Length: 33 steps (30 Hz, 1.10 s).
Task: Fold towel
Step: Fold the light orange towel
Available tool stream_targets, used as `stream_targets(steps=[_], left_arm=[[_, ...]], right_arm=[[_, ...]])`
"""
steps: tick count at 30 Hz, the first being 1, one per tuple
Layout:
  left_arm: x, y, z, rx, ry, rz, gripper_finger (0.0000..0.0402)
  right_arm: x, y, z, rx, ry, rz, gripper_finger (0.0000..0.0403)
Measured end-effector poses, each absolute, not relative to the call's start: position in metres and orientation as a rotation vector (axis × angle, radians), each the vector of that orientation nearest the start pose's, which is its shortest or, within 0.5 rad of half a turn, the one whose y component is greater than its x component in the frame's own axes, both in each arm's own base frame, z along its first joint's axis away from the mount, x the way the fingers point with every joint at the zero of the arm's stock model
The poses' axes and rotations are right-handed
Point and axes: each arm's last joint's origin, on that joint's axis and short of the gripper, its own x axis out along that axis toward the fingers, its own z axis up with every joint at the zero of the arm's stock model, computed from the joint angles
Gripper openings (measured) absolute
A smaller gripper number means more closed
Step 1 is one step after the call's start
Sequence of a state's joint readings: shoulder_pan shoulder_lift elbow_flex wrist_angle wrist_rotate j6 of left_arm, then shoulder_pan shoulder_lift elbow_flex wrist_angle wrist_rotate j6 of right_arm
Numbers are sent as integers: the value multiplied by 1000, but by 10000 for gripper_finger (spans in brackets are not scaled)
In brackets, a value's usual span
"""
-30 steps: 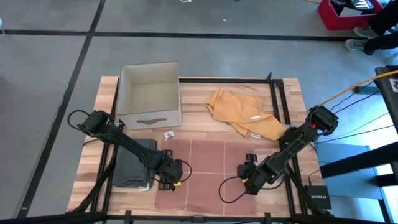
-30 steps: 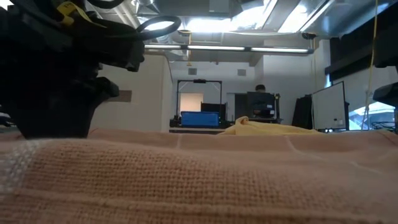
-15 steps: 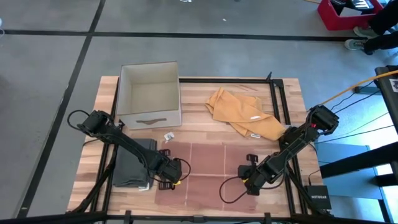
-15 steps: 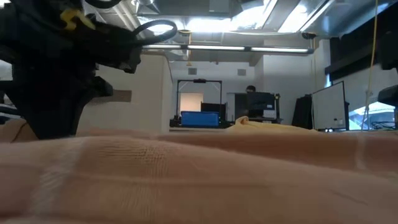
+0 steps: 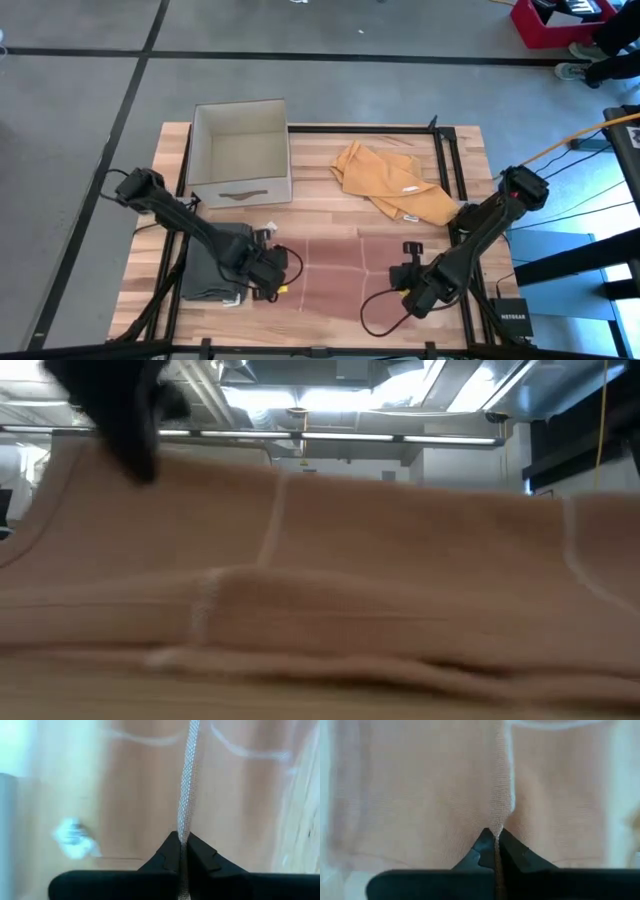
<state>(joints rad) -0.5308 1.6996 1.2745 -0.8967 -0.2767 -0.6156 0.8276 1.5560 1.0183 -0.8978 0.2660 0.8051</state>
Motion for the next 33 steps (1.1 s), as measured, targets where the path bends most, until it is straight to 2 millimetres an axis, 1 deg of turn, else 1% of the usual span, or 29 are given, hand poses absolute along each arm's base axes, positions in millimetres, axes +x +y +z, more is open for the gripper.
stream_targets(steps=[3, 6, 8, 11, 14, 17, 20, 22, 25, 27, 29, 31, 33], left_arm=[[279, -153, 248, 21, 1203, 201, 2], [273, -147, 265, 55, 1183, 256, 3], [269, -144, 276, 66, 1162, 298, 2], [267, -144, 283, 69, 1144, 324, 2], [266, -147, 288, 54, 1125, 317, 3], [264, -156, 294, 19, 1099, 302, 2], [259, -170, 304, -37, 1059, 267, 3], [258, -183, 313, -131, 1038, 191, 4], [259, -203, 321, -252, 995, 23, 2], [259, -213, 319, -286, 980, -66, 2], [258, -217, 310, -287, 998, -115, 2], [257, -216, 295, -272, 1025, -111, 2], [257, -210, 278, -253, 1056, -76, 2]], right_arm=[[189, 192, 224, -108, 1257, -104, 5], [185, 189, 241, -173, 1252, -171, 4], [184, 186, 254, -210, 1219, -228, 4], [181, 181, 264, -248, 1205, -312, 4], [181, 180, 271, -243, 1193, -336, 4], [181, 185, 277, -196, 1187, -312, 3], [179, 197, 288, -124, 1169, -240, 4], [176, 207, 299, -60, 1158, -180, 4], [170, 224, 311, 53, 1134, -60, 3], [167, 234, 312, 98, 1125, 10, 3], [163, 240, 306, 109, 1126, 44, 3], [160, 241, 292, 105, 1139, 28, 3], [158, 236, 275, 81, 1167, -19, 3]])
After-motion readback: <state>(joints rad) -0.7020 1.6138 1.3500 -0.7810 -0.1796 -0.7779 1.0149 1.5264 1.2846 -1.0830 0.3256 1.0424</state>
